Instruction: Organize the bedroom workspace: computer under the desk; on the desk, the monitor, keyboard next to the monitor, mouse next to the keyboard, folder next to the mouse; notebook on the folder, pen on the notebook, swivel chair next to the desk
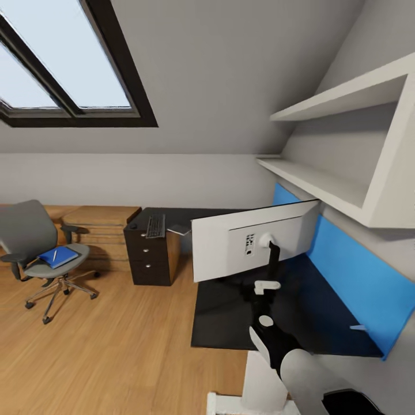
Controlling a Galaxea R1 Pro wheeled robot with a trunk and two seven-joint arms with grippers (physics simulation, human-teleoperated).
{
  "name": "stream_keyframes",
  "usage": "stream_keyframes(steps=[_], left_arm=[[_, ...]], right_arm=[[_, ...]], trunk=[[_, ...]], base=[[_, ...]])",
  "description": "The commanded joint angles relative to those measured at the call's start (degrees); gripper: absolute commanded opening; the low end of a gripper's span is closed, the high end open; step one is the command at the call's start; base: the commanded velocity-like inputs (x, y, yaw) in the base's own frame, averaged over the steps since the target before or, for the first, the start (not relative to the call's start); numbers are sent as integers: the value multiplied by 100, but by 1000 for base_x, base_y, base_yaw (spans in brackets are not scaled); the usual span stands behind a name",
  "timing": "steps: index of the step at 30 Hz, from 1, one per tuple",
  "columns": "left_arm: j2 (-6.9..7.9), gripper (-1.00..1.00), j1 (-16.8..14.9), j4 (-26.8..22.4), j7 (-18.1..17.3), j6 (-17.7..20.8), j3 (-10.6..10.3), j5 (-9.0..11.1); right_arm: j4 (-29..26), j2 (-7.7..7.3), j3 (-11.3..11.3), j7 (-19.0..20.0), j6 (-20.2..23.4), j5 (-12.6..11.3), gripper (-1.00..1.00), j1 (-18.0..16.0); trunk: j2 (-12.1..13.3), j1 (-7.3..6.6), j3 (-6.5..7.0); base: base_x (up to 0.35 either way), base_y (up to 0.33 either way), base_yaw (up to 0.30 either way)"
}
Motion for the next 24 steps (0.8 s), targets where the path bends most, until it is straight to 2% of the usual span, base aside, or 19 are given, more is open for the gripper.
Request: stream_keyframes(steps=[1,4,5,9,10,14,15,19,24], left_arm=[[1,100,-4,5,-4,-19,-28,59],[-2,100,-4,5,-4,-13,-28,59],[-5,100,-4,5,-4,-10,-27,59],[-8,100,-4,5,-4,-3,-27,59],[-9,100,-4,5,-4,-2,-27,59],[-9,100,-4,5,-8,-2,-27,59],[-10,100,-4,5,-10,-3,-29,59],[-10,100,-4,5,-12,-16,-34,59],[-10,100,-4,5,-13,-12,-36,59]], right_arm=[[3,58,39,-283,8,19,100,-7],[-7,195,62,-898,38,4,100,-7],[-26,195,77,-1262,82,-3,100,-7],[-171,195,97,-1749,320,-13,100,-7],[-301,195,105,-1870,515,-15,100,-7],[-698,195,133,-2004,977,-25,100,-7],[-960,195,142,-2031,1140,-31,100,-7],[-1460,195,171,-2051,1298,-53,100,-7],[-1538,195,350,-2016,1313,-104,100,-3]], trunk=[[-9,-1,-10],[-9,-1,-10],[-9,-1,-10],[-9,-1,-10],[-9,-1,-10],[-9,-1,-10],[-9,-1,-10],[-9,-1,-10],[-9,-1,-10]], base=[[-251,223,0],[-231,203,0],[-189,159,0],[-153,104,0],[-123,69,0],[-109,146,0],[-52,261,0],[-26,271,0],[-7,125,0]])
